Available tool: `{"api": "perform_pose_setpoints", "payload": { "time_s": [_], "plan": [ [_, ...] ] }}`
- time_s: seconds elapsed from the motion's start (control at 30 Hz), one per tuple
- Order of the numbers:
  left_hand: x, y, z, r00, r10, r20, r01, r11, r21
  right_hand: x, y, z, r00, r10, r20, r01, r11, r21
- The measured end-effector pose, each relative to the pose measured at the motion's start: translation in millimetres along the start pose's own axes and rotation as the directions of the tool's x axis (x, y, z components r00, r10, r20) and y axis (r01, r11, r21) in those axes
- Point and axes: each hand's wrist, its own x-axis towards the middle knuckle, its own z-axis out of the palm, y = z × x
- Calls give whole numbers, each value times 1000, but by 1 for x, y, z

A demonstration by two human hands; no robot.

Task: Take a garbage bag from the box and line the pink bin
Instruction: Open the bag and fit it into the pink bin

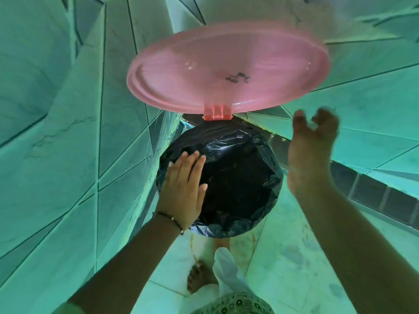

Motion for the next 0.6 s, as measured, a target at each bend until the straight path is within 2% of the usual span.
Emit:
{"api": "perform_pose_setpoints", "payload": {
  "time_s": [0.03, 0.07, 0.1, 0.13, 0.17, 0.2, 0.23, 0.27, 0.33, 0.4, 0.47, 0.53, 0.6],
  "plan": [
    [12, -4, 3, 997, 12, 73, -20, 994, 104, -7, 9, 9, 992, 112, 59, -112, 994, -11],
    [20, -8, 4, 986, 18, 164, -51, 977, 205, -14, 15, 15, 973, 116, 200, -89, 986, -142],
    [32, -16, 6, 979, 1, 206, -49, 972, 231, -22, 23, 23, 922, 41, 385, 83, 951, -298],
    [45, -22, 3, 970, -19, 241, -45, 966, 256, -30, 33, 29, 802, -45, 595, 333, 861, -384],
    [55, -27, 4, 973, -19, 230, -48, 957, 285, -34, 40, 36, 666, -62, 743, 515, 759, -398],
    [63, -32, 5, 970, -39, 241, -34, 956, 292, -33, 44, 43, 564, -70, 823, 651, 651, -391],
    [69, -35, 6, 961, -50, 272, -31, 958, 284, -28, 45, 47, 507, -73, 859, 729, 567, -382],
    [76, -37, 5, 952, -69, 298, -11, 966, 259, -21, 46, 53, 491, -61, 869, 765, 506, -398],
    [86, -40, 4, 950, -102, 296, 63, 988, 138, -9, 40, 62, 513, -60, 856, 753, 510, -416],
    [93, -42, 2, 978, -88, 188, 96, 995, -36, -3, 34, 69, 544, -114, 831, 749, 513, -420],
    [96, -44, 0, 995, -98, 14, 99, 982, -162, 3, 31, 74, 562, -200, 803, 763, 499, -410],
    [100, -46, -3, 977, -189, -95, 157, 948, -275, 10, 29, 77, 583, -220, 782, 751, 513, -415],
    [106, -48, -7, 939, -321, -123, 252, 886, -390, 19, 30, 81, 617, -193, 763, 702, 574, -422]
  ]
}}
